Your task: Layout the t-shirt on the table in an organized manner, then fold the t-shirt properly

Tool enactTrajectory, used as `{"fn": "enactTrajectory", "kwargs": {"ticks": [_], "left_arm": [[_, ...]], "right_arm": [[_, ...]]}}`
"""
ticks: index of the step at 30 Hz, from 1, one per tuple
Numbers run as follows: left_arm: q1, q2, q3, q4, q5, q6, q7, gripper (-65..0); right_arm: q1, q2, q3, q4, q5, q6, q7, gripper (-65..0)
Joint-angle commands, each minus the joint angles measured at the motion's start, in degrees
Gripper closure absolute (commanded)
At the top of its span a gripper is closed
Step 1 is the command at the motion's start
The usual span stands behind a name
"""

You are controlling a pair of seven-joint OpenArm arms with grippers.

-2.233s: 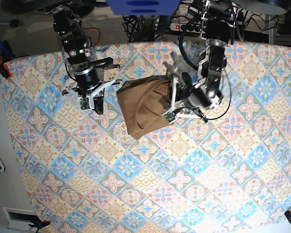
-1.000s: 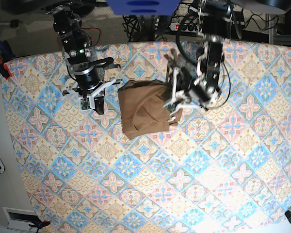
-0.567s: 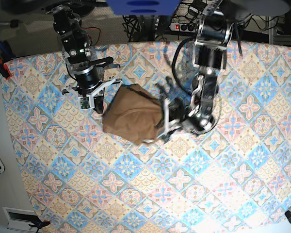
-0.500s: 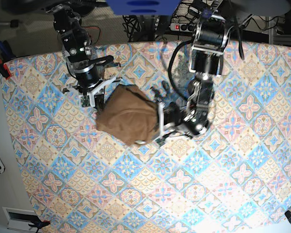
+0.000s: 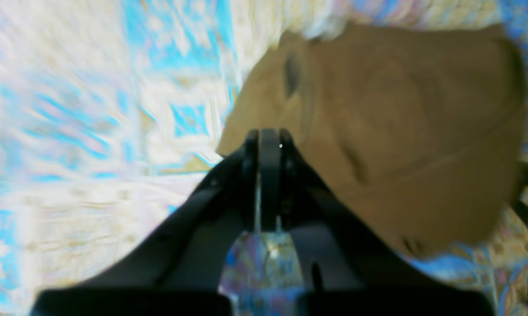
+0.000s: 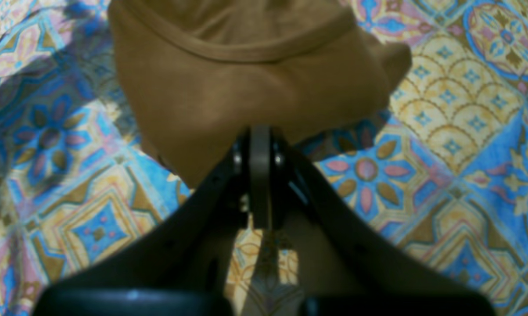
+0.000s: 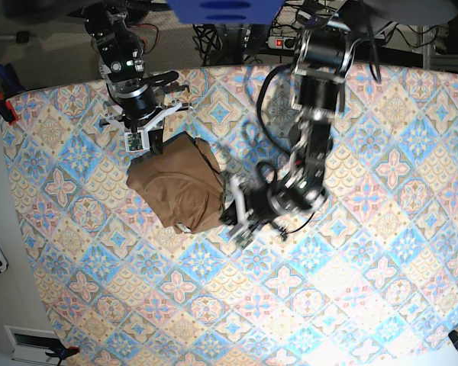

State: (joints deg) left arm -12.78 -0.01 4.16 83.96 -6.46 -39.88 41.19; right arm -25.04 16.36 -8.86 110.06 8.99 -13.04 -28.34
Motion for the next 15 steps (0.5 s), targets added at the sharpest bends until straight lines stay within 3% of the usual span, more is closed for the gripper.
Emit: {"fn": "enactTrajectory", "kwargs": {"ticks": [1,5,9,15], "left_arm": [[1.8,-1.2,-0.2,4.3,-0.2,-0.1,-0.4,0.0],[12.3,-3.6,-4.6,17.8,2.3,-0.1,-0.4,0.0],[21.8,-3.6,-13.1,27.5,4.5,-0.1,-0.4,0.0],[32.1,-3.6,-20.0,33.4,4.4,-0.1,-1.1,0.0]], "right_arm": [[0.2,0.4,0.3,1.4,-0.1,0.2,1.7,0.0],[-0.5,0.4,4.2,1.5,-0.1,0.2,5.6,0.0],[-10.1,0.4,11.4,1.5,-0.1,0.2,13.4,0.0],[-16.7,0.2,17.3,1.4,-0.1,0.2,24.1,0.0]]}}
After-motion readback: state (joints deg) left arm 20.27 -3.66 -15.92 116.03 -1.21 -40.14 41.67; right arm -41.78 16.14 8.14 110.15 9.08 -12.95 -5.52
